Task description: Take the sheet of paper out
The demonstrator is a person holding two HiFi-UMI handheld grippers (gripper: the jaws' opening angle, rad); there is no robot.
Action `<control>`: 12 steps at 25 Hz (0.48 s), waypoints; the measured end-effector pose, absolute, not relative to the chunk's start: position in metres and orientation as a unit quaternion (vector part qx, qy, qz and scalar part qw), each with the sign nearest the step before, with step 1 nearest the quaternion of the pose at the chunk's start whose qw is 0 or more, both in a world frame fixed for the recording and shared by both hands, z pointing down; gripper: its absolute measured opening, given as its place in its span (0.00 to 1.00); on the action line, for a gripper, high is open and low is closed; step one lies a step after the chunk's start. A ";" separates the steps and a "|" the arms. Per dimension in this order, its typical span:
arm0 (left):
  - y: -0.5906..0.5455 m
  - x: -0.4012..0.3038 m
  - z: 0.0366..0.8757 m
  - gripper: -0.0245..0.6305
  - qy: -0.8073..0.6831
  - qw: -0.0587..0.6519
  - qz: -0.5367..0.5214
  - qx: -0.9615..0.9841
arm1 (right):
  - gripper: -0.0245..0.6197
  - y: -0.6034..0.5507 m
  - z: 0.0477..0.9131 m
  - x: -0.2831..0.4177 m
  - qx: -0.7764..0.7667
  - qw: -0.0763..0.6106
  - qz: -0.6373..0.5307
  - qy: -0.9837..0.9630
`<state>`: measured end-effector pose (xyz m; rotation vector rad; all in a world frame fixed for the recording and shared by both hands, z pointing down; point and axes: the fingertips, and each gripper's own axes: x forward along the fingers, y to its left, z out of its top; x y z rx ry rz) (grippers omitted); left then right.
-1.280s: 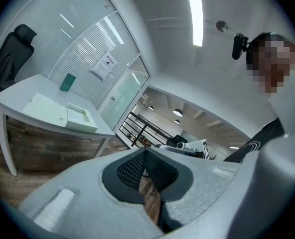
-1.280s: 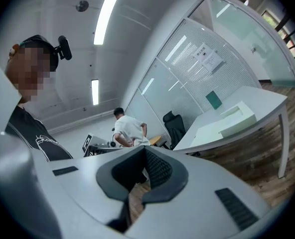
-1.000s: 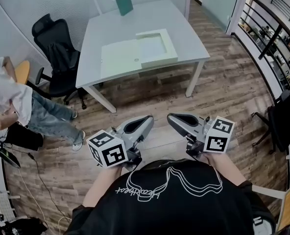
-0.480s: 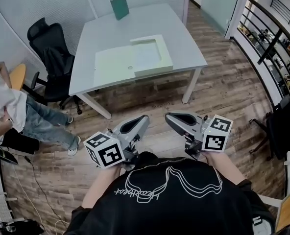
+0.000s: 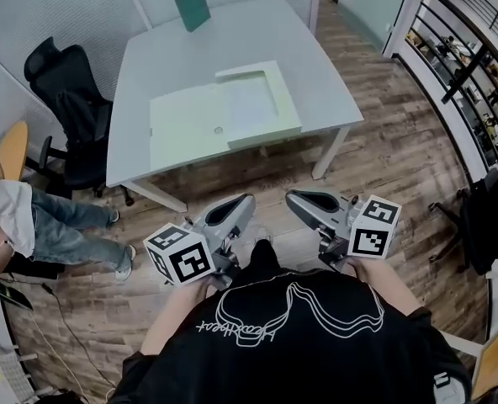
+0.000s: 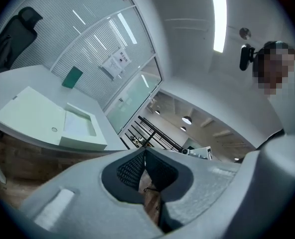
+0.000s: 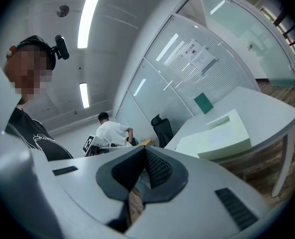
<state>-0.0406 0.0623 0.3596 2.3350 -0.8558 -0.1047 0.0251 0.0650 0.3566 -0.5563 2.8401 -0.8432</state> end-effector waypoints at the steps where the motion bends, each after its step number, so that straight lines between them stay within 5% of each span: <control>1: 0.047 -0.044 0.362 0.06 -0.324 0.324 -0.039 0.888 | 0.05 0.050 0.358 0.023 -0.188 0.063 -0.283 0.939; 12: -0.103 -0.088 0.374 0.06 -0.300 0.358 -0.044 0.883 | 0.05 -0.097 0.375 -0.014 -0.212 0.047 -0.308 0.926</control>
